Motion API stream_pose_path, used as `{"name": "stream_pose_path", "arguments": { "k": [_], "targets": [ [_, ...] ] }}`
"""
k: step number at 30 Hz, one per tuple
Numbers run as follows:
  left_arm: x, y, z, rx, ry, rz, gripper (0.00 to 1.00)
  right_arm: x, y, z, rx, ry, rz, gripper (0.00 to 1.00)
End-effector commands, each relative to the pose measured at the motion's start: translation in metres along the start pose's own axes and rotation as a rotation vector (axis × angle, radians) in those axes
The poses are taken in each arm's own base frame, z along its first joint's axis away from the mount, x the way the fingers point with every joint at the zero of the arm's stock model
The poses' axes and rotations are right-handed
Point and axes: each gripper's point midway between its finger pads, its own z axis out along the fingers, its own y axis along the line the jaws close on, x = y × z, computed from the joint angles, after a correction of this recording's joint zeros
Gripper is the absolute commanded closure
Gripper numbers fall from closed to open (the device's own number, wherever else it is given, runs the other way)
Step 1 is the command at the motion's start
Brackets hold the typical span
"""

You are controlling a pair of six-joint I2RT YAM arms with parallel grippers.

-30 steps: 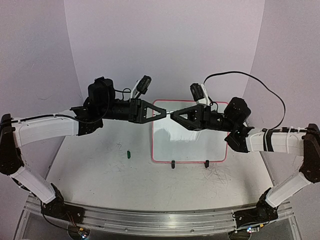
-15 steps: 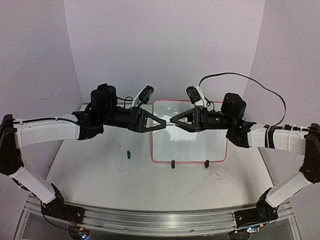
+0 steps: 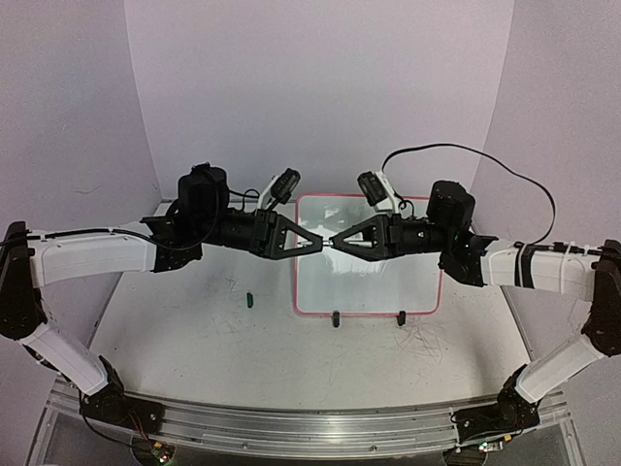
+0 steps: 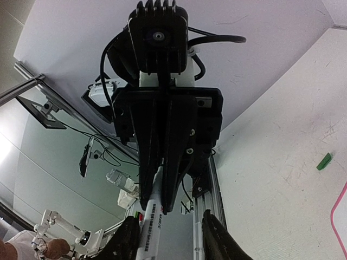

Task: Write a sentence on the whiteboard
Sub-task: Pass from the left arm to the right

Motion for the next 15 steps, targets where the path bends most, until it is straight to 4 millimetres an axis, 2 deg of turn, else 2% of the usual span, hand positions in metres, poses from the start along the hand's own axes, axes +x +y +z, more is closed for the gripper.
{"name": "stream_pose_path", "arguments": {
  "k": [1,6,15],
  "targets": [
    [-0.0058,-0.0129,0.0035,0.05,0.002,0.038,1.0,-0.0108,0.0219,-0.0012,-0.036,-0.016,-0.074,0.65],
    [-0.007,-0.0125,0.0041,0.05,0.0,0.041,1.0,-0.0112,0.0254,0.0005,-0.046,-0.015,-0.078,0.8],
    [-0.0056,-0.0087,0.0043,0.042,0.001,0.036,1.0,-0.0056,0.0299,-0.0016,-0.059,-0.001,-0.085,0.77]
  ]
}}
